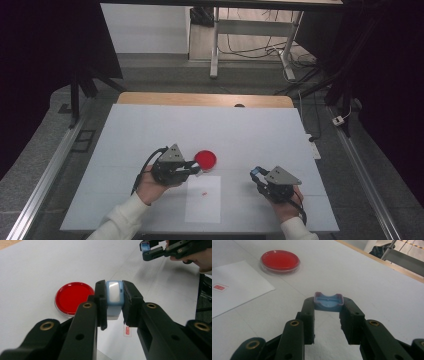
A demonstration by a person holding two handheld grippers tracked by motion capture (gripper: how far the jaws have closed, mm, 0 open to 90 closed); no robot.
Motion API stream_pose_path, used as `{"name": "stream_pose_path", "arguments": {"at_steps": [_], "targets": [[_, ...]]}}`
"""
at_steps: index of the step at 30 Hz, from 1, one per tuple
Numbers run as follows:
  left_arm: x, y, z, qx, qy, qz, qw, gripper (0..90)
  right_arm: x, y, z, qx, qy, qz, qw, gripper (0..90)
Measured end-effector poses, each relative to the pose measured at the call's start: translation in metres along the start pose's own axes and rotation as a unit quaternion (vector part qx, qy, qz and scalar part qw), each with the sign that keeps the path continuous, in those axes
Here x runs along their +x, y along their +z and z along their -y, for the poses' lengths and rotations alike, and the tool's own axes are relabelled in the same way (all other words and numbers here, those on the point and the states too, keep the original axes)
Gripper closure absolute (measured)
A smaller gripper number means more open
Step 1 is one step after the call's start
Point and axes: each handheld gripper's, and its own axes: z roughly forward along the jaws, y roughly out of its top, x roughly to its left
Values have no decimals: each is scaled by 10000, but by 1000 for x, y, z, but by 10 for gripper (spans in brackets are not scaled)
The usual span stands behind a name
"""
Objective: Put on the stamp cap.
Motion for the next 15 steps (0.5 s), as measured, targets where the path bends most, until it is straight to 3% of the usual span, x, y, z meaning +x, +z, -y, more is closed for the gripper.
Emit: {"name": "stream_pose_path", "arguments": {"at_steps": [15], "targets": [[0, 1, -1, -21, 6, -15, 10000, 756, 13, 10, -7, -10, -135, -176, 9998, 656]]}}
